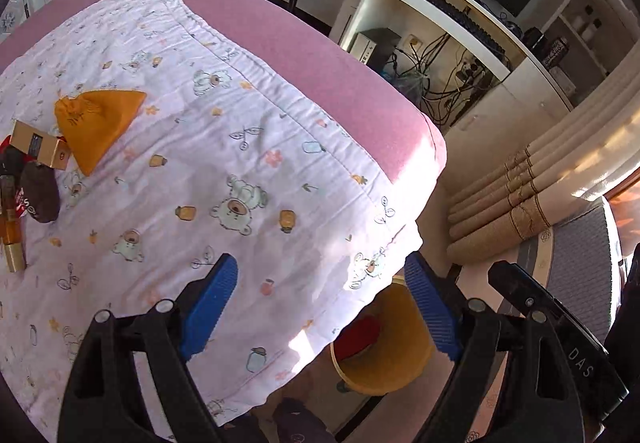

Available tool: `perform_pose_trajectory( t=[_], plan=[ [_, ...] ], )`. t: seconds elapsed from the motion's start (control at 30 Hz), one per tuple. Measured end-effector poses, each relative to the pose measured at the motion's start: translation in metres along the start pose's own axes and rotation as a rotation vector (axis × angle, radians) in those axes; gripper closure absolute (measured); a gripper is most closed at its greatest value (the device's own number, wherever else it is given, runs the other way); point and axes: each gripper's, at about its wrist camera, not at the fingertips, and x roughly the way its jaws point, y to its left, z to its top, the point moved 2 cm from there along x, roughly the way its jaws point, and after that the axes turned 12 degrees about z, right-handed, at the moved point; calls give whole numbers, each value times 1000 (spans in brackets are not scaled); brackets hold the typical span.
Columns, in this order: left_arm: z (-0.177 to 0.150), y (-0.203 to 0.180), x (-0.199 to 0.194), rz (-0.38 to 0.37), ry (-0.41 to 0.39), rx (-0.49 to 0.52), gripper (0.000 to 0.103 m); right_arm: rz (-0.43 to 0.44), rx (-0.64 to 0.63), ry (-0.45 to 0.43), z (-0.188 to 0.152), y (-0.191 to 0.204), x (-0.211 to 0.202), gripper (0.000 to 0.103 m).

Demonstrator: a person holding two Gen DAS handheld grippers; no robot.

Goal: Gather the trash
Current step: 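Move both open tools back over the pile on the quilt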

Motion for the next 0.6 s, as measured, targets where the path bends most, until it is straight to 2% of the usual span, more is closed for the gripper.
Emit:
perform_pose_trajectory(
  t=[0.17, 0.37, 0.5, 0.6],
  plan=[
    [12, 94, -25, 103, -80, -130, 17, 97, -183, 70, 9, 85, 47, 62],
    [2, 209, -37, 221, -101, -336, 17, 200, -337, 138, -2, 174, 105, 62],
    [-12, 269, -41, 282, -98, -437, 17, 249, -386, 176, -12, 221, 138, 62],
    [-20, 300, -43, 312, -108, -489, 17, 275, -422, 200, -22, 250, 157, 62]
  ],
)
